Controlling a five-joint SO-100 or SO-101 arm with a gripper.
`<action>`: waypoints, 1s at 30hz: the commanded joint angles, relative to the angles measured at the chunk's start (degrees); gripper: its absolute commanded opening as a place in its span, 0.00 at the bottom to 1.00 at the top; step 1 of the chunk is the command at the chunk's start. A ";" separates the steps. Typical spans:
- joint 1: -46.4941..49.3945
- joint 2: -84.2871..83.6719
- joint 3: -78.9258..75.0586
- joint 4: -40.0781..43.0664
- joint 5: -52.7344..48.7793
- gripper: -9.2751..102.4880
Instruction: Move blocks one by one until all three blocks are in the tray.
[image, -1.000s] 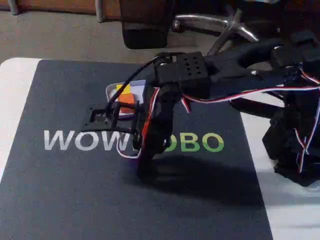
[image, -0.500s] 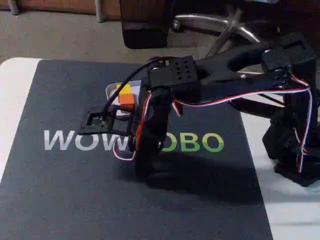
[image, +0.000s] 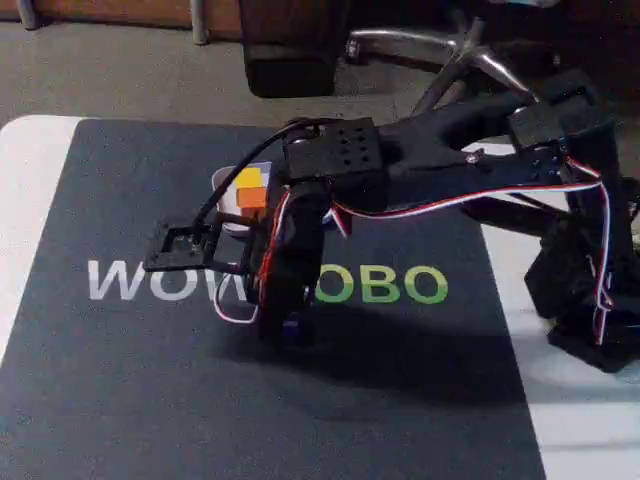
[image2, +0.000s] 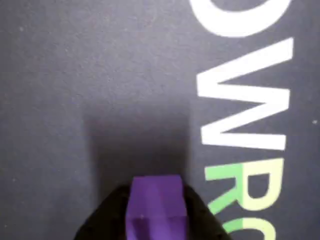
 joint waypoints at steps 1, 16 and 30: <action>0.97 1.49 -2.64 -0.26 1.49 0.08; 5.45 10.20 -2.55 1.05 13.01 0.01; 17.40 20.30 1.76 1.41 21.01 0.01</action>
